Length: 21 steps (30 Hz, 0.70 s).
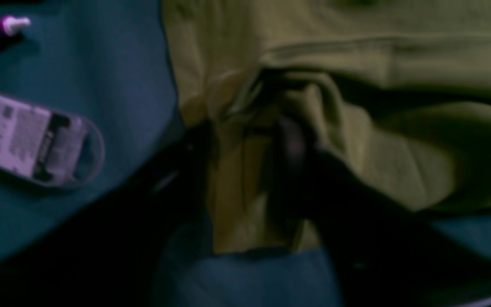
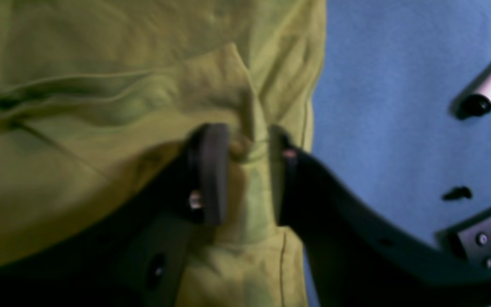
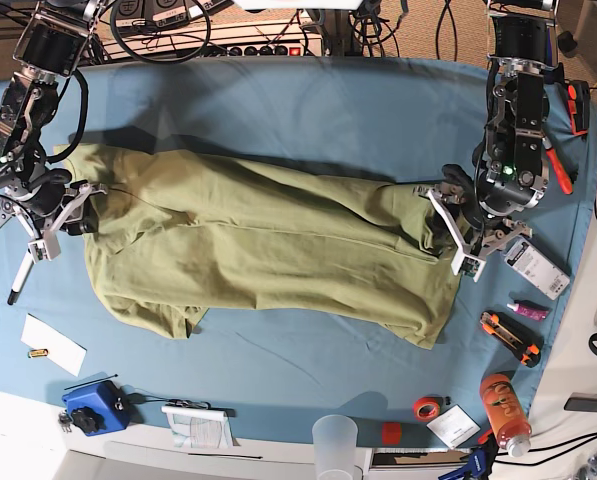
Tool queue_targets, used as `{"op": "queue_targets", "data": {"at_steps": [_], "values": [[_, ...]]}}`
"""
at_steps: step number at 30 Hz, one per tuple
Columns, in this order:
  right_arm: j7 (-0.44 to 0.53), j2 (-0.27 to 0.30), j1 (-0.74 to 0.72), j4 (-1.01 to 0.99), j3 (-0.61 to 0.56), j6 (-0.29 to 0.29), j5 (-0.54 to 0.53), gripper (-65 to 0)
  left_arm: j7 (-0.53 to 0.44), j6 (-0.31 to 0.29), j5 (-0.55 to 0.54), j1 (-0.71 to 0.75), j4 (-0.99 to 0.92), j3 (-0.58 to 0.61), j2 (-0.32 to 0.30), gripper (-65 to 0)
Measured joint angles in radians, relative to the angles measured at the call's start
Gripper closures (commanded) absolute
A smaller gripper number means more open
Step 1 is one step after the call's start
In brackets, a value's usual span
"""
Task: Layout the t-shirt on the table in an organized manner, then fold the t-shirt properly
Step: 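Lay the held edge down and release with both grippers, then grasp the shirt edge again with both grippers and smooth it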
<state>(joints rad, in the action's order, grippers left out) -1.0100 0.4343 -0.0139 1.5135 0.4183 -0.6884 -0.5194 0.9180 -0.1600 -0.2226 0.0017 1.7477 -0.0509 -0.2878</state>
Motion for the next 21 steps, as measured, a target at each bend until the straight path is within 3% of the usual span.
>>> {"op": "queue_targets", "data": {"at_steps": [2, 4, 8, 15, 21], "values": [[0.000, 0.000, 0.000, 0.000, 0.000, 0.000, -0.024, -19.1, 0.042, 0.062, 0.001, 0.000, 0.018, 0.000, 0.000, -31.3], [0.000, 0.000, -0.003, 0.000, 0.001, 0.000, -0.049, -19.1, 0.068, 0.085, 0.002, 0.000, 0.060, -0.001, 0.000, -31.3], [-0.011, -0.001, -0.037, 0.000, 0.021, 0.000, -0.073, -19.1, 0.126, 0.084, 0.000, 0.002, 0.153, -0.001, 0.000, -31.3], [-0.011, 0.000, -0.077, 0.000, 0.098, 0.003, -0.076, -19.1, 0.137, 0.085, -0.015, 0.092, 0.202, -0.002, 0.002, -31.4], [-0.067, -0.001, -0.077, 0.000, 0.106, 0.004, -0.076, -19.1, 0.068, 0.084, -0.026, 0.139, 0.187, -0.002, 0.060, -31.4]]}}
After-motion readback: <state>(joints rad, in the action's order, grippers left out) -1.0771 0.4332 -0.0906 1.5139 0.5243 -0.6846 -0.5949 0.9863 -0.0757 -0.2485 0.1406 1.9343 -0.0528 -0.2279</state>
